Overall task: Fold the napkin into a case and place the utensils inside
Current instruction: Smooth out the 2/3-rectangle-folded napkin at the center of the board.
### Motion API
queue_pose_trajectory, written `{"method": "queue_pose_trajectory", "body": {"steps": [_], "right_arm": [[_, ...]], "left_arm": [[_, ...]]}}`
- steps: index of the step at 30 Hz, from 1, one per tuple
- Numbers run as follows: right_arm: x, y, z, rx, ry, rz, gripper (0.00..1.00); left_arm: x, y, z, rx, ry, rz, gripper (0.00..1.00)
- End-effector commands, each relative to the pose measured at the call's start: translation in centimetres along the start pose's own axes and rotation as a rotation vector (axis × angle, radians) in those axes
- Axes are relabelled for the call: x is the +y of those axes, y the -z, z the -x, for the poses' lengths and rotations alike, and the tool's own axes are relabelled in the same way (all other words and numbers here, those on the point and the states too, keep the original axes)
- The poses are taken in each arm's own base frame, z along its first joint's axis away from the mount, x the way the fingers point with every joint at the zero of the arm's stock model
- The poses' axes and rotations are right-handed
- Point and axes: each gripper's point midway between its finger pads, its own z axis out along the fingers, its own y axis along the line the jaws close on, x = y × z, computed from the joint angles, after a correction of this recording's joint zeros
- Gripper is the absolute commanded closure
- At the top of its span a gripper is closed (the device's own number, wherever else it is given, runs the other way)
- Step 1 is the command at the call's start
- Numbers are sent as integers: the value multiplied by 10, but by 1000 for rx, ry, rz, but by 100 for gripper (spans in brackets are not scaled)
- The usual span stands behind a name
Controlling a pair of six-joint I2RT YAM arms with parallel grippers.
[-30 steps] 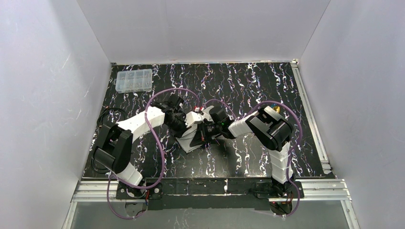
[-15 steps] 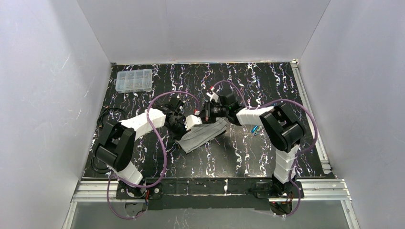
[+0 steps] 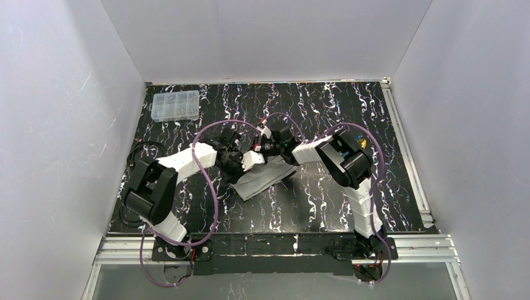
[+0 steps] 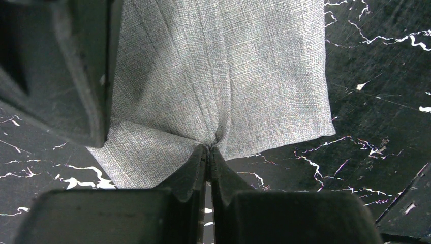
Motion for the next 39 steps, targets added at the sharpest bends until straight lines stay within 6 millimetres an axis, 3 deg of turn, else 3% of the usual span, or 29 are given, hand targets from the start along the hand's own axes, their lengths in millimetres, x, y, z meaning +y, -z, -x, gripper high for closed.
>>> {"method": "queue_pose_trajectory", "body": {"steps": [1, 7, 14, 15, 18, 23, 25, 30, 39], "right_arm": [[27, -9, 20, -40, 36, 92, 99], [7, -16, 17, -41, 4, 53, 99], [-54, -19, -2, 1, 0, -118, 99], [-59, -18, -4, 0, 1, -129, 99], [-67, -17, -7, -10, 3, -146, 99], [-62, -19, -2, -43, 24, -110, 99], [-57, -21, 1, -55, 30, -87, 99], [-48, -20, 2, -67, 46, -63, 99], [-40, -18, 1, -85, 45, -42, 99]], "left_arm": [[-7, -6, -10, 21, -14, -22, 100], [-7, -7, -11, 24, -18, -22, 100], [-8, -2, -8, 24, -19, -28, 100], [-7, 2, -6, 24, -16, -23, 97], [-6, 20, 6, -1, 16, -18, 71], [-20, 56, 29, -70, 32, -73, 59], [-17, 63, 34, -85, 36, -64, 58], [15, 65, 40, -124, 115, -29, 64], [37, 21, 17, -55, 178, -14, 87]]}}
